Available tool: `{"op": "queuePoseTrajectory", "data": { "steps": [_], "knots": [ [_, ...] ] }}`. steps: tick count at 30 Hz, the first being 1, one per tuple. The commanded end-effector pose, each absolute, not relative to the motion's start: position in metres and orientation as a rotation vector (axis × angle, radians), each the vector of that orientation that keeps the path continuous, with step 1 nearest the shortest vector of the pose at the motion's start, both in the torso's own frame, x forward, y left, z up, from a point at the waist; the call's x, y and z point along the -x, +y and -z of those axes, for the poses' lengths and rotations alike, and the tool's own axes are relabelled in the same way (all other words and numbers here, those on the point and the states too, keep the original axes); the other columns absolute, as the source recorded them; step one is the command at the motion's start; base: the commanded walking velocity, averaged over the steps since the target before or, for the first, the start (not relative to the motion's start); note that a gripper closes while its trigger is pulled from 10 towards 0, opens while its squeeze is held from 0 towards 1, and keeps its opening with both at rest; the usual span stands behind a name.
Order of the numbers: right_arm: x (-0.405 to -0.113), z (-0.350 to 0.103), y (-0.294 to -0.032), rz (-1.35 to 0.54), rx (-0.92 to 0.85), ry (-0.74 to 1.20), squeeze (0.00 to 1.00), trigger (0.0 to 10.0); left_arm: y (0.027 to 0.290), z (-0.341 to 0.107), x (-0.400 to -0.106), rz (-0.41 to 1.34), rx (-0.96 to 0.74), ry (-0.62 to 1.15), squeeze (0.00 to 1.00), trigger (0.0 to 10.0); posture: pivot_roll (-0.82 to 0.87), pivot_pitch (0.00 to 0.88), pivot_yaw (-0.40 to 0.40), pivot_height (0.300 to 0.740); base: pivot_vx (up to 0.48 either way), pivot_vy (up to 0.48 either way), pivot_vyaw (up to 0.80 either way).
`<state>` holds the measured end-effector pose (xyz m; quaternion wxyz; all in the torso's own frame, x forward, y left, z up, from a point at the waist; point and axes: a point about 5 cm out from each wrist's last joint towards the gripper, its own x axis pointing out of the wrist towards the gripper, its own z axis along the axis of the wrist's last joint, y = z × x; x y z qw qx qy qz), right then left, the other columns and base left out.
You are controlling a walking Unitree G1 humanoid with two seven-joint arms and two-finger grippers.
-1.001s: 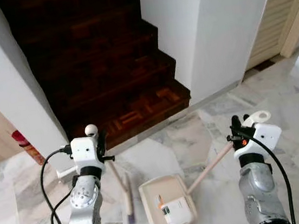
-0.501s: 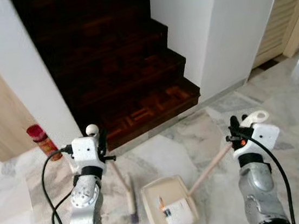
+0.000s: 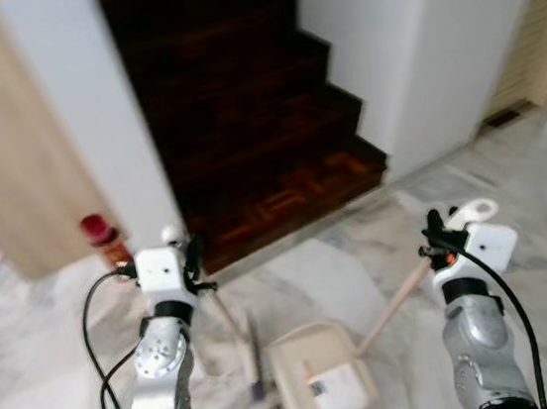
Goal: Sweep floor
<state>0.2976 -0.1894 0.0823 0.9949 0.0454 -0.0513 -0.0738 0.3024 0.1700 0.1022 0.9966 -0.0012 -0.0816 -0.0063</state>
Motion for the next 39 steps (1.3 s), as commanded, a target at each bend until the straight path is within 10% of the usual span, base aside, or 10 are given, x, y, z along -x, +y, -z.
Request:
{"op": "queuePoseTrajectory", "data": {
  "steps": [1,39],
  "knots": [
    [-0.3016,-0.0934,-0.1893,0.157,-0.136,-0.158,0.00,10.0,0.1708,-0.1138,-0.3046,0.013,-0.026,-0.210,0.00,10.0,-0.07,0.009,0.007,0.740,0.000,0.322,0.80],
    [-0.3019,-0.0924,-0.1865,0.153,-0.149,-0.156,0.00,10.0,0.1711,-0.1153,-0.3049,0.020,-0.038,-0.209,0.00,10.0,-0.07,0.028,0.009,0.740,0.000,0.322,0.24]
  ]
}}
